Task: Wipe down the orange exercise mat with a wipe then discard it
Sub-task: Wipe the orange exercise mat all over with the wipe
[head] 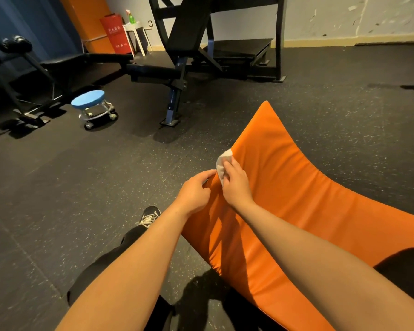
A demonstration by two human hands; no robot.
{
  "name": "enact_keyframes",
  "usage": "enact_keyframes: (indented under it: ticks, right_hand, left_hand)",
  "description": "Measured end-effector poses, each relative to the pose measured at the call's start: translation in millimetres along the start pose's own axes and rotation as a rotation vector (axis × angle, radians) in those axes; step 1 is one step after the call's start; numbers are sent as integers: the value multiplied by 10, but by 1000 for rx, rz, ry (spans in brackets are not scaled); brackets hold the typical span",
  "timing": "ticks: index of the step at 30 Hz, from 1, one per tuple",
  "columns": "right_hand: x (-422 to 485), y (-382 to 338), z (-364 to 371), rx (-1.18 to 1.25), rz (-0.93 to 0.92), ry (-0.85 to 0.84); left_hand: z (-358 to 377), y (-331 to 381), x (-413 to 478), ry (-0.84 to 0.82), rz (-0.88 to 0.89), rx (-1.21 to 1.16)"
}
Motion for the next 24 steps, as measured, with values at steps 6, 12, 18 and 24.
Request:
enact_keyframes:
  ticks: [6,12,18,24]
  right_hand:
    - [-222,-88,121,6,-36,-3]
    - [-76,-18,123,-63,-86,-86]
    - [230,124,15,-76,102,-37]
    - [-375,-124,312,114,-105,-58]
  left_hand:
    - [-22,-31,20,87,-20,-22]
    - [-105,-70,-4,154,-27,-84]
    - [-17,-103,-24,97,-23,-53]
    - [-138,-127,-11,209,-33,-36]
Point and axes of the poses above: each hand's wrist, its own x-axis towards the middle knuckle, its own z-axis out of the palm, y = z × x, the point moved 7 cm from there along x, towards the middle knuckle, and after that the axes turned 2 degrees about x, right-handed, at the moved point
